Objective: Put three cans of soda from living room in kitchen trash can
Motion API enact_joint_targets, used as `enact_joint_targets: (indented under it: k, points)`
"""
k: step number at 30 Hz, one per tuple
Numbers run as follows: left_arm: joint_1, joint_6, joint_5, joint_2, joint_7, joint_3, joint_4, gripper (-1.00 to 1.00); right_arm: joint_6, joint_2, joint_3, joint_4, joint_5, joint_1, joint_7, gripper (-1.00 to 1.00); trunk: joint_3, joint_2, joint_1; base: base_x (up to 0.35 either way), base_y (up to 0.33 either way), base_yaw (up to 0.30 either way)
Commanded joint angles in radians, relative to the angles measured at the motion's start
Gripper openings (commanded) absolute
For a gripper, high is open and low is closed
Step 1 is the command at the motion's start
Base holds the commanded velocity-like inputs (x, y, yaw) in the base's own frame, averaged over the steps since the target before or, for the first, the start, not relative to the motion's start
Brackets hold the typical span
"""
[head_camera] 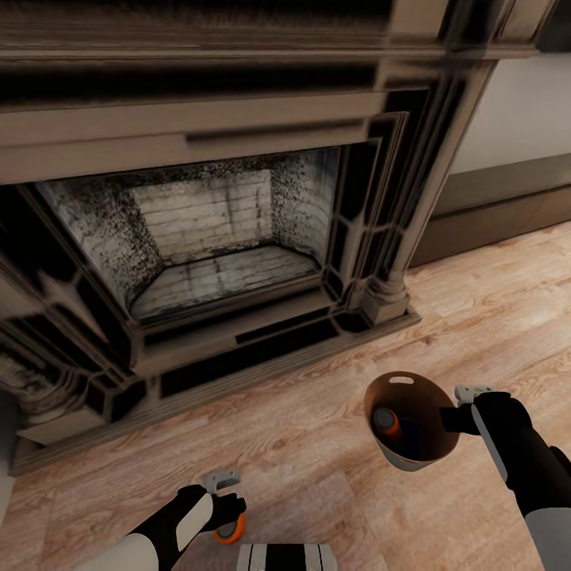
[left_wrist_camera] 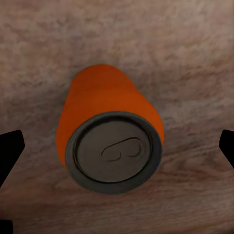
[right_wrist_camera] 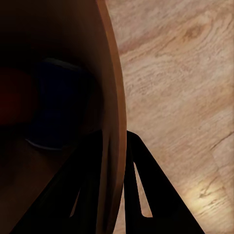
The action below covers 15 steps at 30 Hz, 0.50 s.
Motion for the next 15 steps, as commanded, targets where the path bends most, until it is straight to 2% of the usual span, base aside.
enact_joint_targets:
  k: [1, 5, 15]
  points:
    - [0.0, 0.0, 0.0, 0.0, 0.0, 0.0, 0.0, 1.0, 0.0, 0.0, 0.0, 0.0, -0.01, 0.0, 0.005, -1.0, 0.0, 0.0, 0.0, 0.0, 0.0, 0.0]
    - [0.0, 0.0, 0.0, 0.0, 0.0, 0.0, 0.0, 1.0, 0.0, 0.0, 0.0, 0.0, -0.01, 0.0, 0.005, -1.0, 0.0, 0.0, 0.0, 0.0, 0.0, 0.0]
    - [0.0, 0.0, -0.001, -0.001, 0.0, 0.0, 0.0, 1.0, 0.0, 0.0, -0.001, 0.0, -0.01, 0.0, 0.005, -1.0, -0.031, -0.07, 0.038, 0.0, 0.0, 0.0]
